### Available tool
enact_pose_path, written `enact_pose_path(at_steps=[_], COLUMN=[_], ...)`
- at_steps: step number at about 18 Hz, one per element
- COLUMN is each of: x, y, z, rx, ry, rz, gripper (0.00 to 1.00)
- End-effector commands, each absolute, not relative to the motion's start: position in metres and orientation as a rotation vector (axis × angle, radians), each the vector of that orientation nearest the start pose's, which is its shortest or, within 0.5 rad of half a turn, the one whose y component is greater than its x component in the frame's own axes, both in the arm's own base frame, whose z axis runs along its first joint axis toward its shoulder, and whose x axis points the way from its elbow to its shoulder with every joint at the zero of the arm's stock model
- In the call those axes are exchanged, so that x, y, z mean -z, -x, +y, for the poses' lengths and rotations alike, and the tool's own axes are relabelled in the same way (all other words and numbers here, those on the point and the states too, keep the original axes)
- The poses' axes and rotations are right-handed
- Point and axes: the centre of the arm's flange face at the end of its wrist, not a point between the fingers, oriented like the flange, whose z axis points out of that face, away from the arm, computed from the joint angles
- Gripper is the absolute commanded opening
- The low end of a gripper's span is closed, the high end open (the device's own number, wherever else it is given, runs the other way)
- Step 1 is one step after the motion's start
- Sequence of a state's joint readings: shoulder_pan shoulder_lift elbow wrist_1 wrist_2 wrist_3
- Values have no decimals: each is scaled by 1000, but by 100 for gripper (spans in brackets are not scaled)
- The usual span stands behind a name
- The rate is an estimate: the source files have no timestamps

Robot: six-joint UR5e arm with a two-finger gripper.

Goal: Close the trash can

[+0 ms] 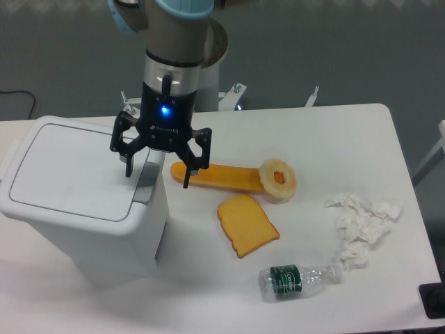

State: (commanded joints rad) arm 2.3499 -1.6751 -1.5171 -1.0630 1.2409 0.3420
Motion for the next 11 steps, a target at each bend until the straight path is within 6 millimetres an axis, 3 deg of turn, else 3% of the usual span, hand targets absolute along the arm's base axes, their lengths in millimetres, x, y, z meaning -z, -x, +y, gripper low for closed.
enact_pose_path(at_steps=[4,6,11], x=[-521,-516,-465], y=[345,385,476], z=[480,451,396], rx=[-62,-116,-203], ry=[2563,2573,2680], rz=[-433,-419,-177], gripper=[100,100,100])
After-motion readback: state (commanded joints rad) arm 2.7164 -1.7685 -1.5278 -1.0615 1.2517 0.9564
